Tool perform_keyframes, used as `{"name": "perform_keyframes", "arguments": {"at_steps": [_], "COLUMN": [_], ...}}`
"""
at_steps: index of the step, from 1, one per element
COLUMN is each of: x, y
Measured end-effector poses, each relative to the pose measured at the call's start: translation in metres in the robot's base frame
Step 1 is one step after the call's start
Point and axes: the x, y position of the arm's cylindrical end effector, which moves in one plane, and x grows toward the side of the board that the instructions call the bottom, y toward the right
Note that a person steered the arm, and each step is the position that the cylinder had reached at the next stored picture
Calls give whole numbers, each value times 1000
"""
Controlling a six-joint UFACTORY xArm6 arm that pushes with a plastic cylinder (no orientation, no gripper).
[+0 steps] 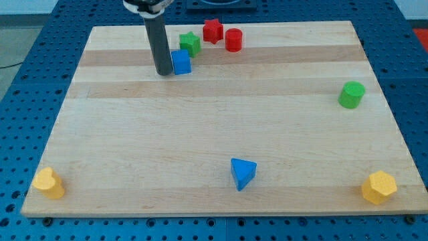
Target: Move the green circle closer to the red circle
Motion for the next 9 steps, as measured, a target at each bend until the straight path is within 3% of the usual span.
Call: {"name": "perform_keyframes", "arguments": {"at_steps": [1,2,4,5,6,9], "x": [43,70,83,140,122,79], "y": [-7,53,281,327,388,311]}}
